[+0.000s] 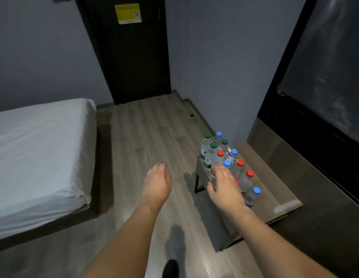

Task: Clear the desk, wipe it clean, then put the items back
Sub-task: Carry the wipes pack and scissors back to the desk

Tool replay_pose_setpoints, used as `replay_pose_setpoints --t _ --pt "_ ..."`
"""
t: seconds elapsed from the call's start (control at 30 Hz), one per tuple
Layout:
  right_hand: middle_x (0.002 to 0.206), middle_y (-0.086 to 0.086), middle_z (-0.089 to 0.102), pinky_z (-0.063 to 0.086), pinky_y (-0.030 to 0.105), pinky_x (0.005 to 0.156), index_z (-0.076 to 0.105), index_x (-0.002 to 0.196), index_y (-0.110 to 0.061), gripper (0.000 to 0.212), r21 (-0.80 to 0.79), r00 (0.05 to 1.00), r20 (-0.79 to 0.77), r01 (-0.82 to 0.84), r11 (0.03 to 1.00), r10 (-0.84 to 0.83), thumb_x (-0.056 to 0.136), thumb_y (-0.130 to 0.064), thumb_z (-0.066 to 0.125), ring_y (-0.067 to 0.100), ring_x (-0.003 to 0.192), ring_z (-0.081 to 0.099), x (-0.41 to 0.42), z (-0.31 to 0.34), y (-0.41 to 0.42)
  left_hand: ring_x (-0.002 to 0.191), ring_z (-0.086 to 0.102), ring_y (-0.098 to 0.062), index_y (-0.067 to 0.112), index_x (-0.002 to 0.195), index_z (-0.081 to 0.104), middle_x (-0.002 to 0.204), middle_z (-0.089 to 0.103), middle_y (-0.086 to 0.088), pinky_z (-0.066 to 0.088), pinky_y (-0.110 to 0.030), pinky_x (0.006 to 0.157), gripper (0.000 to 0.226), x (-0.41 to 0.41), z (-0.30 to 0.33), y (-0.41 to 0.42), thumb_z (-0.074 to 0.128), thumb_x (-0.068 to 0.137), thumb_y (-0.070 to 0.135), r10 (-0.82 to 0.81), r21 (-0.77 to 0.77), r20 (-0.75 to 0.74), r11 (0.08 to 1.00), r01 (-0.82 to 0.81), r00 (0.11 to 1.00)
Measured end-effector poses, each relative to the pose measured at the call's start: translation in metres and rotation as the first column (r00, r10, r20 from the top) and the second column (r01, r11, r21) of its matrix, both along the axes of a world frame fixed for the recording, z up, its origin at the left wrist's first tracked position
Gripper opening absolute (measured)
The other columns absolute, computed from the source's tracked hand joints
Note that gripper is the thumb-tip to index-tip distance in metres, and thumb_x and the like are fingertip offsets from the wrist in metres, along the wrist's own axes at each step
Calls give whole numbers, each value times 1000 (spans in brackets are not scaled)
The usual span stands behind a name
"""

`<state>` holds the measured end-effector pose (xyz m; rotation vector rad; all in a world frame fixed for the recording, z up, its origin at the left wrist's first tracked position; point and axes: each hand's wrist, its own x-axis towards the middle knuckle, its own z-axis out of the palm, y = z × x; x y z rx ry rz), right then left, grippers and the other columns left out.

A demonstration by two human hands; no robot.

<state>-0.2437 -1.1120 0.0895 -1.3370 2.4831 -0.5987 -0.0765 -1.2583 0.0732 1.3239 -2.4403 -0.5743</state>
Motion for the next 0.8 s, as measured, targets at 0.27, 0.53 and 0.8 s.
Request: replay_pose_setpoints --t 0.27,0.53,0.8 --pt "152 8 37 21 32 118 36 146 -9 59 -36 893 64 448 894 -445 91 -21 54 23 141 31 -127 7 -56 120 50 -32 6 130 54 134 53 -14 39 -37 104 37 -183 32 -139 51 96 20 -342 -84 36 935 344 939" --pt "147 14 42 25 31 113 40 143 -4 55 -10 681 183 722 691 -709 91 -16 54 29 136 38 -262 -19 -68 124 47 -27 12 132 53 135 53 -8 36 -35 107 41 -360 29 -175 54 93 23 -660 -24 156 741 671 735" --pt "145 15 44 31 29 109 42 142 -8 51 320 555 326 697 642 -765 94 -21 52 27 134 41 -331 -73 -75 128 46 -22 23 135 50 139 51 -3 38 -33 107 48 -512 -4 -184 62 89 29 -848 229 417 445 866 326"
